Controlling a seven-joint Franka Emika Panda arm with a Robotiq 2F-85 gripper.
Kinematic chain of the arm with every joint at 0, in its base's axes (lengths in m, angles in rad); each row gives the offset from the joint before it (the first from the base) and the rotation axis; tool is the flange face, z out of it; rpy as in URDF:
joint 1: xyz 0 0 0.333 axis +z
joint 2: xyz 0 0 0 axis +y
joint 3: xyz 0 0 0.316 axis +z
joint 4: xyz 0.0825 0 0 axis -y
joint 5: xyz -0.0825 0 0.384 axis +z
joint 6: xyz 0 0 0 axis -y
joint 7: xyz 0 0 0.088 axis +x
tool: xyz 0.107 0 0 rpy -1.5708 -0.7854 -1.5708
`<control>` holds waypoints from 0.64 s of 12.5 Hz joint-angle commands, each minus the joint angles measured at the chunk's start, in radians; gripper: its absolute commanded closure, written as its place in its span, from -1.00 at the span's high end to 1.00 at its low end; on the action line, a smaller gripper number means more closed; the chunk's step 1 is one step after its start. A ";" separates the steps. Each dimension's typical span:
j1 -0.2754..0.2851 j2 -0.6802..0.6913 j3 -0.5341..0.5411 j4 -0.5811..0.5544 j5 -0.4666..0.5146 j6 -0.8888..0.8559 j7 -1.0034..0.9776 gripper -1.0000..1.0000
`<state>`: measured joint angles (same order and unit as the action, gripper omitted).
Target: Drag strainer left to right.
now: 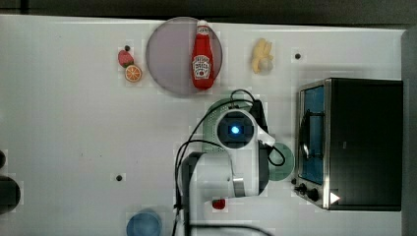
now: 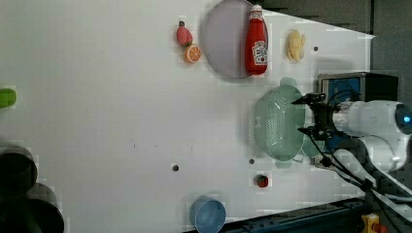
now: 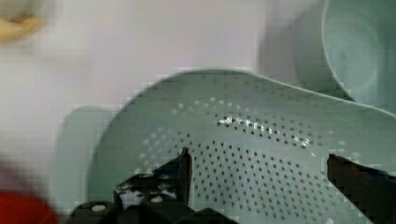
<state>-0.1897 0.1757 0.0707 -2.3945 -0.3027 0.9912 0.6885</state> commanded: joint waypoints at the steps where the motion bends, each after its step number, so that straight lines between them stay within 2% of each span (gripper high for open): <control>1: 0.034 -0.158 0.070 0.076 0.009 -0.222 -0.088 1.00; 3: 0.035 -0.244 0.081 0.119 0.084 -0.390 -0.198 1.00; 6: 0.034 -0.365 0.062 0.175 0.310 -0.570 -0.462 1.00; 8: 0.034 -0.438 0.057 0.234 0.331 -0.637 -0.579 1.00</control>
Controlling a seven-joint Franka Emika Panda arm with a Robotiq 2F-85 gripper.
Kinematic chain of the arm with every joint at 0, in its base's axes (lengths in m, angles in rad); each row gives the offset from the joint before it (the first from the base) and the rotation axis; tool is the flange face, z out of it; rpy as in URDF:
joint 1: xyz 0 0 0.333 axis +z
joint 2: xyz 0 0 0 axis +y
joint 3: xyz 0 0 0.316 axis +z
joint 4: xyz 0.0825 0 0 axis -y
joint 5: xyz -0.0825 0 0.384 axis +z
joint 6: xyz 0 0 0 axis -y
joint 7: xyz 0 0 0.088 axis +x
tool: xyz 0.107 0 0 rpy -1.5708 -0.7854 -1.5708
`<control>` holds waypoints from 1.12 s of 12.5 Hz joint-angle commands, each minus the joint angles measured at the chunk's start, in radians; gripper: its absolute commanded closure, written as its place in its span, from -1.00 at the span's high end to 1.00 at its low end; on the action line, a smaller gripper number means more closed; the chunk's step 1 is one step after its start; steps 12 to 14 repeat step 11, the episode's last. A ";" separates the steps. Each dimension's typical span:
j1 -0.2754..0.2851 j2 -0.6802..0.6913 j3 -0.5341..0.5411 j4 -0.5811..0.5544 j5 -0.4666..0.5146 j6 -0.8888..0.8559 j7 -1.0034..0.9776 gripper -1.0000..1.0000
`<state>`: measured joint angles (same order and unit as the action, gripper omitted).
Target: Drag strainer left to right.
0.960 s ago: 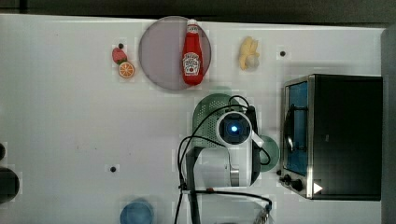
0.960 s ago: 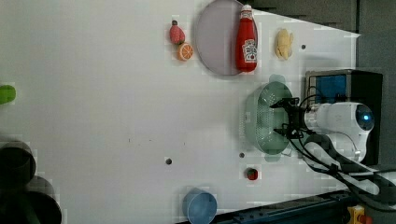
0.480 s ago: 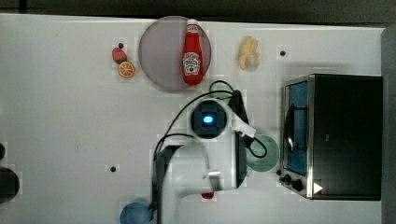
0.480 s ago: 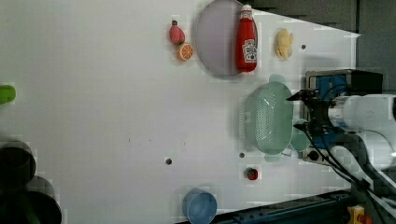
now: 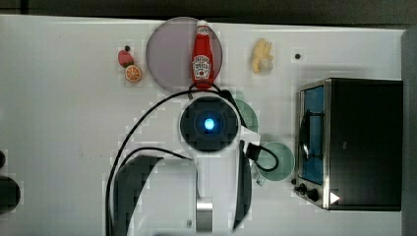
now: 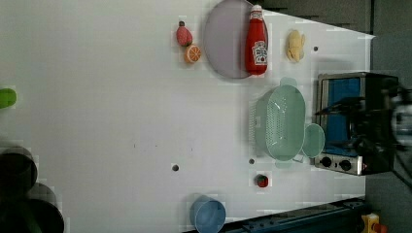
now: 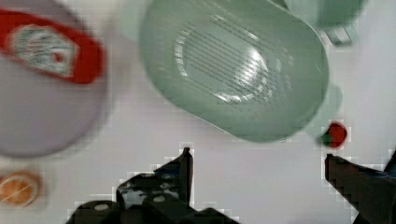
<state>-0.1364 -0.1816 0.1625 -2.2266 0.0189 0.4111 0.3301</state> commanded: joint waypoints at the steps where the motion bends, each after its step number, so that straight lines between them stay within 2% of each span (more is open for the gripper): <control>1: -0.019 -0.111 -0.035 0.099 0.009 -0.131 -0.227 1.00; 3: -0.019 -0.149 -0.040 0.169 0.012 -0.292 -0.227 1.00; 6: -0.019 -0.162 -0.054 0.241 0.012 -0.378 -0.248 1.00; 14: -0.019 -0.154 -0.055 0.240 0.012 -0.385 -0.251 1.00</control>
